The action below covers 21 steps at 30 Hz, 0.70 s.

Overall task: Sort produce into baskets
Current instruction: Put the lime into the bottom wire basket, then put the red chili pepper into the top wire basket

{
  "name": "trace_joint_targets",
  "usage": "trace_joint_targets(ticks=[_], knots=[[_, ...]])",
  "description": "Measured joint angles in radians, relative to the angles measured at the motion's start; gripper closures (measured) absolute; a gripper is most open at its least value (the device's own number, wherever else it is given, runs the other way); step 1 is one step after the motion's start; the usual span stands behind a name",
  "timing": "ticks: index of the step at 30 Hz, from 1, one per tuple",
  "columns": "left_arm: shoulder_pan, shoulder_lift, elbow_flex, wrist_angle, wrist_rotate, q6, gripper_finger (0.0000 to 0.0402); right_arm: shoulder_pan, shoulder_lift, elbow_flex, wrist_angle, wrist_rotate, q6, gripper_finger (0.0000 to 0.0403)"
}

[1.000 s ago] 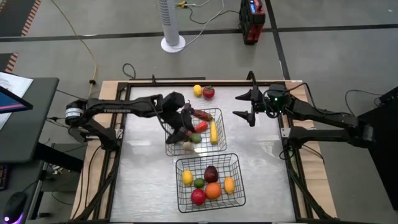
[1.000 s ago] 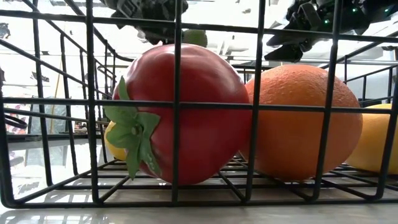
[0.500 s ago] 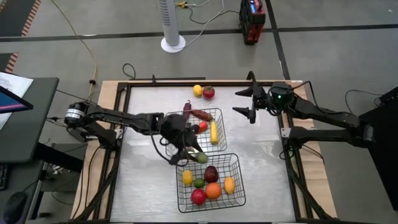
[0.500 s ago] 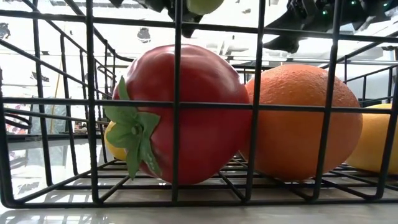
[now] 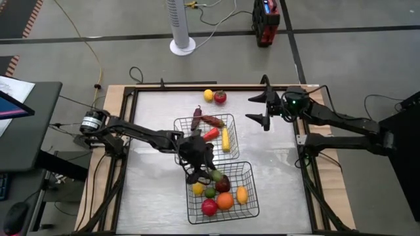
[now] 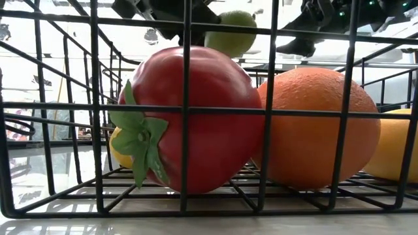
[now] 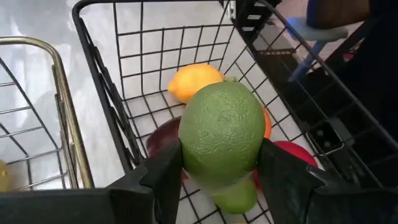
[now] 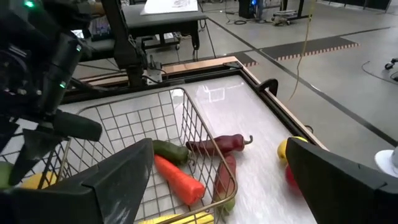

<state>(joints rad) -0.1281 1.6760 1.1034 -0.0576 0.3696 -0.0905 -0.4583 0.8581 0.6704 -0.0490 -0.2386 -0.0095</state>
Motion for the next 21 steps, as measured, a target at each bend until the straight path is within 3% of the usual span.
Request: trace_joint_targets(ticks=[5, 14, 21], knots=[[-0.004, 0.0, 0.0, -0.007, -0.069, -0.01, 0.0231, -0.012, 0.0, 0.0, 0.005, 0.0, -0.015, 0.001], [-0.005, 0.0, 0.0, -0.046, -0.059, -0.011, 0.0182, -0.022, 0.0, 0.0, 0.005, 0.0, -0.017, 0.001], [-0.004, 0.0, 0.0, -0.049, -0.029, -0.012, 0.0173, -0.022, 0.0, 0.0, 0.005, 0.0, -0.014, 0.001]])
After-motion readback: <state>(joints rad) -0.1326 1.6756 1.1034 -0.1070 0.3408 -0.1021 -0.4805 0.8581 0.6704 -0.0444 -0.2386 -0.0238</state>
